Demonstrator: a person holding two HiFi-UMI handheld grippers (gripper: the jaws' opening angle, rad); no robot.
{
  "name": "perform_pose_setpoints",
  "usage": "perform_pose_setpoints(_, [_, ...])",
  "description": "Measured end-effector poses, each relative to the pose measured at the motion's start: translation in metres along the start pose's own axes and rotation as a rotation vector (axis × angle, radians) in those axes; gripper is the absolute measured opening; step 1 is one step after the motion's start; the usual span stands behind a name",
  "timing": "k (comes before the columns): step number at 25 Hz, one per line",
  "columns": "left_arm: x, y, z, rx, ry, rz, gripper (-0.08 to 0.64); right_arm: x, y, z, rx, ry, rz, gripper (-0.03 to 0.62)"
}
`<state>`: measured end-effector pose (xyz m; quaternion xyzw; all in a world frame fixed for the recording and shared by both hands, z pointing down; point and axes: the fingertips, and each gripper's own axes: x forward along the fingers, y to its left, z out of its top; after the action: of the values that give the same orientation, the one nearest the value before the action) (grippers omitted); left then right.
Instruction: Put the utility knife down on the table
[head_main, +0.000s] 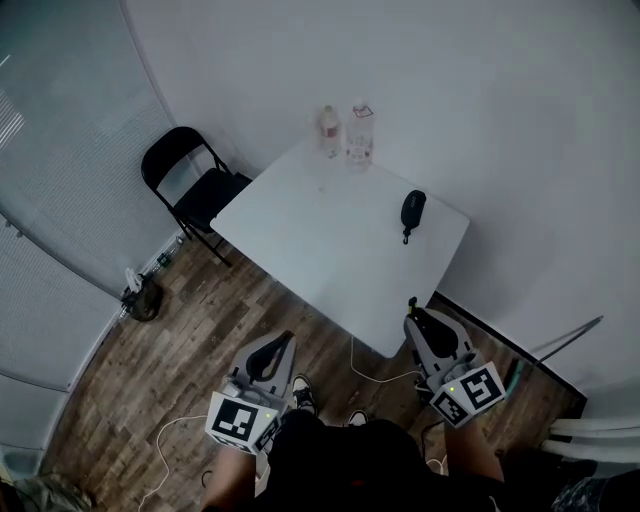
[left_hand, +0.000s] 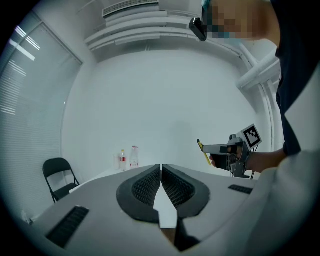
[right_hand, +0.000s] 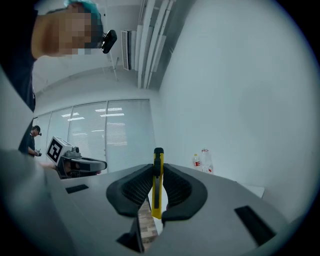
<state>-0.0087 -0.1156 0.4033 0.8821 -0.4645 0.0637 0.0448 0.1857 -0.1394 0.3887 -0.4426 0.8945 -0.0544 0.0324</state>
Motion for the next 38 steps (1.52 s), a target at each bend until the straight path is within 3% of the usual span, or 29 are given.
perform_pose_setpoints(10, [0.039, 0.11, 0.005, -0.026, -0.022, -0.084, 0.031, 0.099, 0.003, 0.018, -0.063, 0.012, -0.105, 0.072])
perform_pose_setpoints(18, [0.048, 0.174, 0.004, -0.021, -0.037, -0.155, 0.031, 0.165, 0.021, 0.003, -0.082, 0.066, -0.151, 0.072])
perform_pose_setpoints(22, [0.055, 0.182, -0.001, -0.07, -0.023, -0.164, 0.031, 0.182, 0.007, -0.02, -0.064, 0.137, -0.174, 0.072])
perform_pose_setpoints(26, [0.065, 0.179, -0.008, -0.052, -0.001, -0.17, 0.031, 0.193, -0.017, -0.046, -0.045, 0.231, -0.197, 0.072])
perform_pose_setpoints(29, [0.07, 0.173, -0.01, -0.084, 0.012, -0.157, 0.031, 0.199, -0.038, -0.069, -0.02, 0.288, -0.201, 0.072])
perform_pose_setpoints(38, [0.091, 0.15, -0.022, -0.08, 0.092, -0.158, 0.031, 0.22, -0.084, -0.165, -0.015, 0.508, -0.156, 0.072])
